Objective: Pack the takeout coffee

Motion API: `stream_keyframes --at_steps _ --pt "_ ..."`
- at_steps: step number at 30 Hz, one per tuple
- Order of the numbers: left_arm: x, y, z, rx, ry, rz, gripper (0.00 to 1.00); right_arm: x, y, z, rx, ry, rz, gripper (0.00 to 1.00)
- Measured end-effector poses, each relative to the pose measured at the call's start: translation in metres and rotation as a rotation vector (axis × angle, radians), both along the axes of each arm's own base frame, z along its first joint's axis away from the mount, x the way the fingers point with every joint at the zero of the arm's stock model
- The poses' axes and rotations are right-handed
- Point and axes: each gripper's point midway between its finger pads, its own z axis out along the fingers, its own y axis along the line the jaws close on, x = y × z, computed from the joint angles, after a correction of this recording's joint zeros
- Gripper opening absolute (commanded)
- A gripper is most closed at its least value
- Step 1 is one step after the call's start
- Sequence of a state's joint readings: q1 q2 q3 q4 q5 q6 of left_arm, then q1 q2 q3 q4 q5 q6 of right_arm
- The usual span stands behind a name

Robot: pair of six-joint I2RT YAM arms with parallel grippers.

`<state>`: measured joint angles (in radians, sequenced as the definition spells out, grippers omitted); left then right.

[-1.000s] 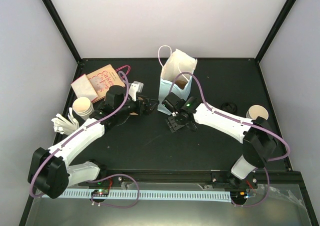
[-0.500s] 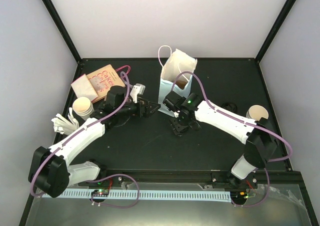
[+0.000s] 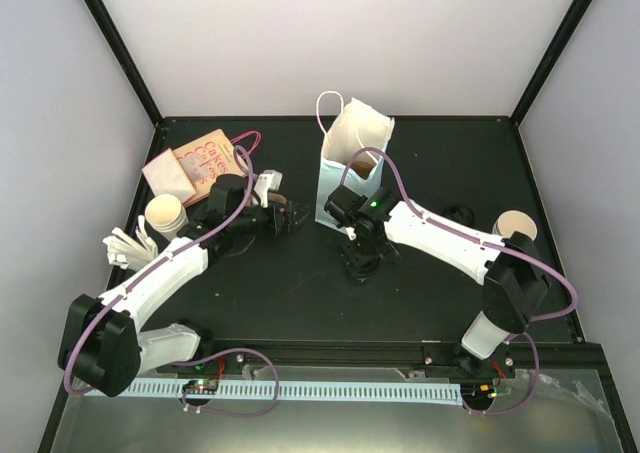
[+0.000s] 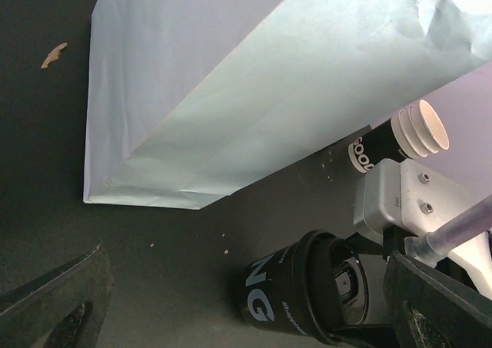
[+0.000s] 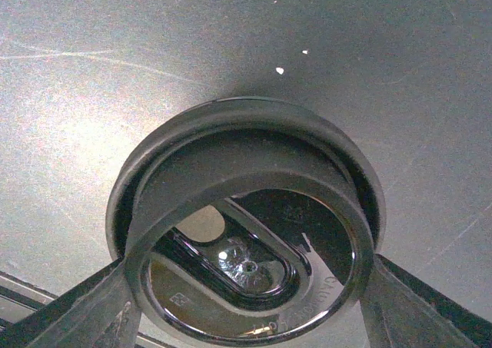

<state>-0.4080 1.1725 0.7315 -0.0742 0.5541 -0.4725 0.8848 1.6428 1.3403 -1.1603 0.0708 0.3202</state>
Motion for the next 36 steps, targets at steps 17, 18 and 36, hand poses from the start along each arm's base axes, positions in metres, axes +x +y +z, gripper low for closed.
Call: stream_keyframes --at_steps 17,18,36 --pt "-0.004 -0.002 -0.003 -0.011 0.012 -0.020 0.99 0.002 0.000 -0.002 -0.005 -0.002 -0.003 0.87" --pt "-0.004 -0.001 -0.003 -0.010 0.013 -0.020 0.99 0.002 0.001 -0.002 -0.005 -0.002 -0.003 0.87" --pt "-0.007 0.004 0.007 -0.002 -0.037 -0.003 0.99 0.014 0.006 0.024 0.041 -0.085 -0.021 1.00"
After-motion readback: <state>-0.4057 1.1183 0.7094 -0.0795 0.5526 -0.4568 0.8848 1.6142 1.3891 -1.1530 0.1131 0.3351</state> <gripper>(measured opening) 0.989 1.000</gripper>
